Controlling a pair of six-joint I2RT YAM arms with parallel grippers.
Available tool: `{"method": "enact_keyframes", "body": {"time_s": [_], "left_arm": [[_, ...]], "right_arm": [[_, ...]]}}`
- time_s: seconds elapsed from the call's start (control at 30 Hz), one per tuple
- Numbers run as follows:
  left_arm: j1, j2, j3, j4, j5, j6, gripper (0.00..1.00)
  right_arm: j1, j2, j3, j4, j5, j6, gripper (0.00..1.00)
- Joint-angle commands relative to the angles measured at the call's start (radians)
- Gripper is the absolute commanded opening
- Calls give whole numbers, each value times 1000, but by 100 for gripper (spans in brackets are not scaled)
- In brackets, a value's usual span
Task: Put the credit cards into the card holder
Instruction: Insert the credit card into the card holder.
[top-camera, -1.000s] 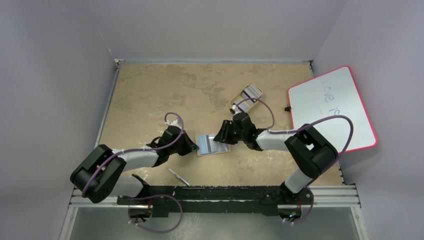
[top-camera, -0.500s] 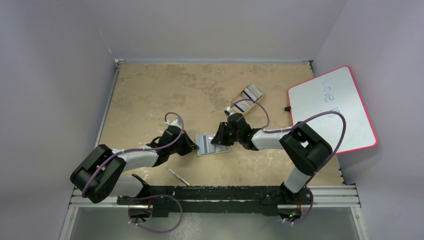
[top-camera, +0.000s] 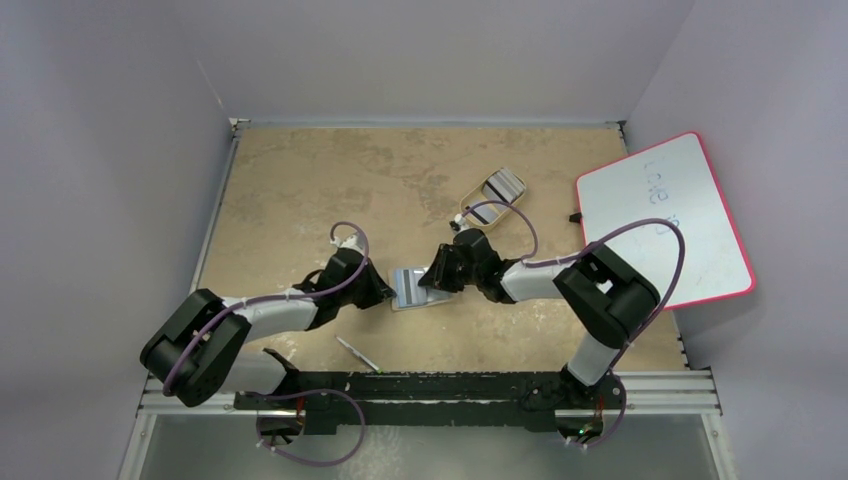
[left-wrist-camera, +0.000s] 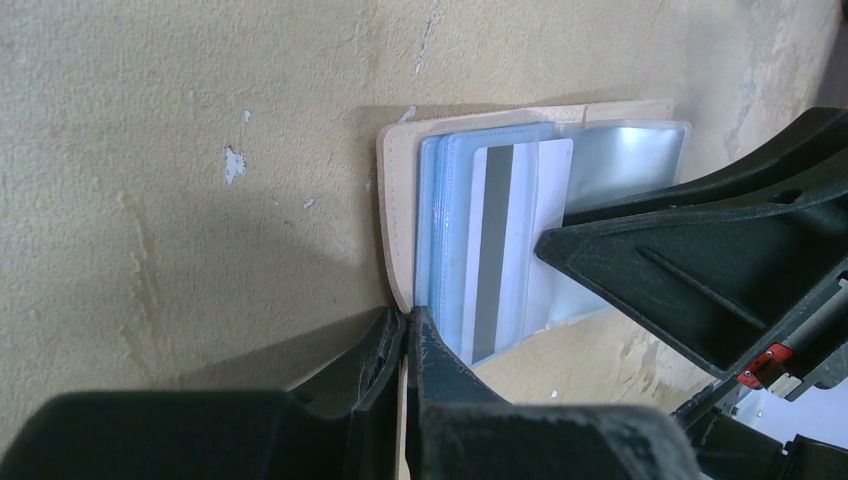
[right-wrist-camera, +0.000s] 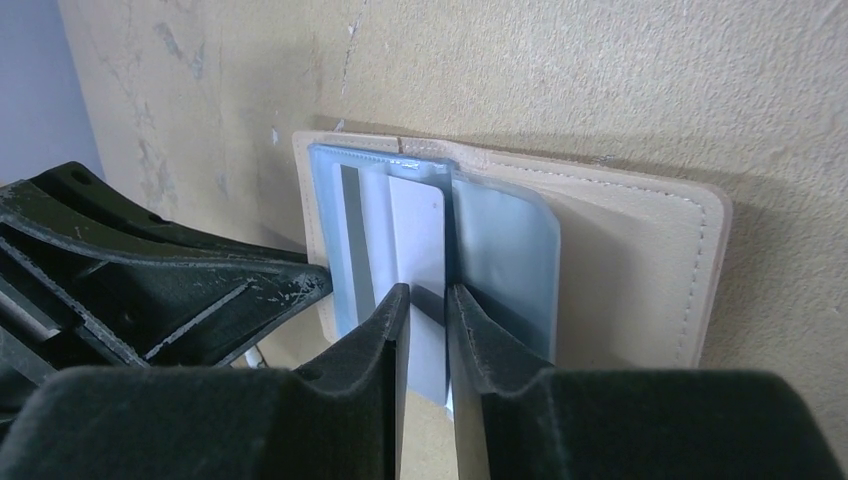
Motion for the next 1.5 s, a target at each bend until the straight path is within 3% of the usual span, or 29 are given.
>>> {"method": "enact_keyframes", "body": {"time_s": [0.0,0.2,0.43,0.73,1.1,1.47], "left_arm": [[-1,-2,41,-32,-12,43,0],[-1,24,100,-93,28,101,0],[-1,36,103,-93,41,107,0],[-1,59,105,-67,70,106,0],[-2,60,107,-73,69,109,0],[0,66,104,-64,73,107,0]], "right_arm": [[37,-30,2,11,-8,13,21],[39,-47,12,-75,43,-30,18],[39,-129,40,-212,115,-87,30],[39,-78,75,-194,109,-94,25],[40,-89,94,-248,173,-95,35],[50,-60,81,-130,90,-89,24]]}}
